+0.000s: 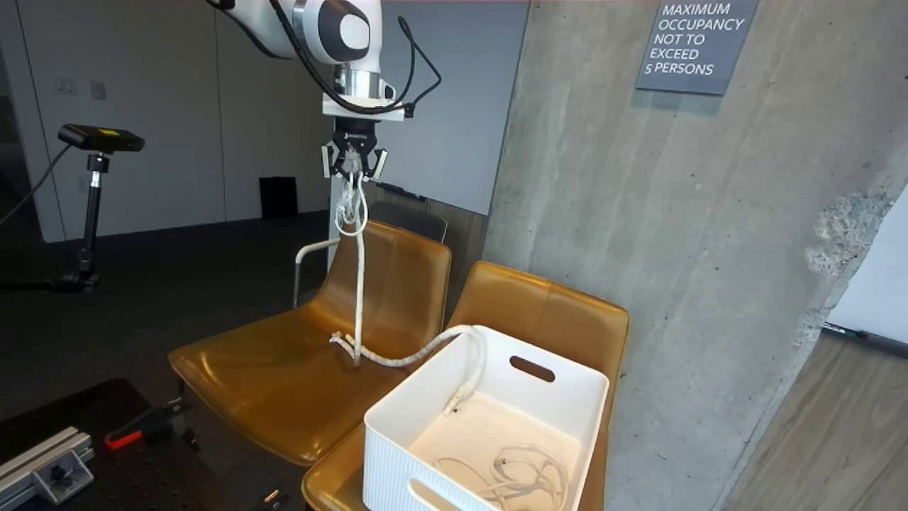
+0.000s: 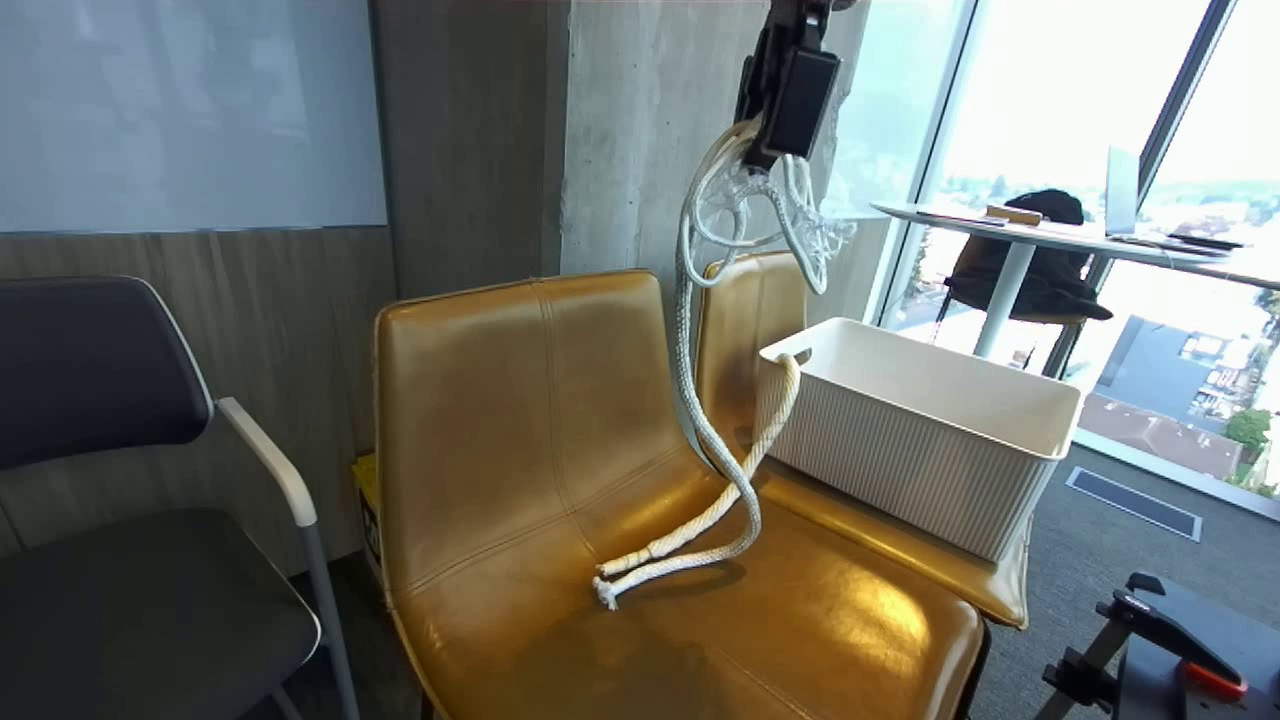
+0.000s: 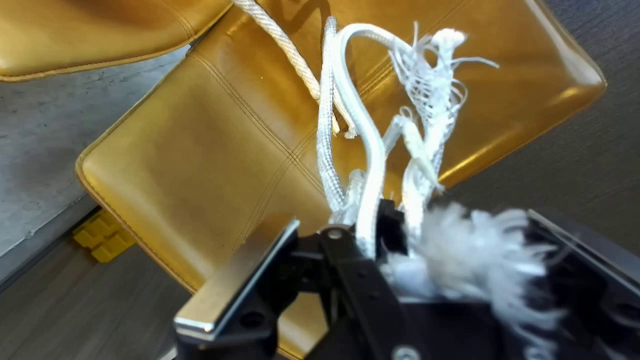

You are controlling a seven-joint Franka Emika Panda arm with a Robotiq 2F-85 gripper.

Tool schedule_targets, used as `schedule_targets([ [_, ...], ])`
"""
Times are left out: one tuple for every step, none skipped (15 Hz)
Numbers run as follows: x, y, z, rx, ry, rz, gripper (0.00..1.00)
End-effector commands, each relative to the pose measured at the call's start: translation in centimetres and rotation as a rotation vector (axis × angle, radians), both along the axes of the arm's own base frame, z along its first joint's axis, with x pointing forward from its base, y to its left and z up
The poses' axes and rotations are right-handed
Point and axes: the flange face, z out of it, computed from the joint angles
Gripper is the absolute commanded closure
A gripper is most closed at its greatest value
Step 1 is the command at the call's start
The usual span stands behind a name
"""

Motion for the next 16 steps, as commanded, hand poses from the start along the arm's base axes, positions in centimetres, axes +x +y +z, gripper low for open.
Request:
schedule_targets([
  [-0.6,-0.5,-2.0,0.014,0.002,-0.008,1.00],
  [-0.7,-0.5,-2.9,0.015,0.005,-0.009,1.00],
  [-0.7,-0.4,-3.6,0.016,0.007,-0.009,1.00],
  [-0.8,-0.3,-4.5,0.017,0.009,-0.009,1.00],
  [-0.8,-0.1,-5.4,0.017,0.013,-0.007,1.00],
  [-0.8,0.1,-6.3,0.018,0.017,-0.005,1.00],
  [-1.0,0.4,-7.2,0.016,0.025,-0.001,1.00],
  [-1.1,0.6,-8.1,0.016,0.031,0.002,1.00],
  [-1.2,0.7,-9.0,0.015,0.039,0.005,1.00],
  [-1.3,0.9,-9.9,0.015,0.049,0.007,1.00],
  [-1.4,0.9,-10.6,0.015,0.055,0.009,1.00],
  [-1.4,1.0,-11.3,0.014,0.064,0.006,0.75],
  [-1.4,0.9,-11.8,0.013,0.070,0.005,0.73],
  [-1.3,0.8,-12.2,0.012,0.077,0.004,0.67],
  [-1.3,0.7,-12.5,0.011,0.084,0.003,0.60],
  [-1.2,0.6,-12.6,0.011,0.087,0.002,0.52],
])
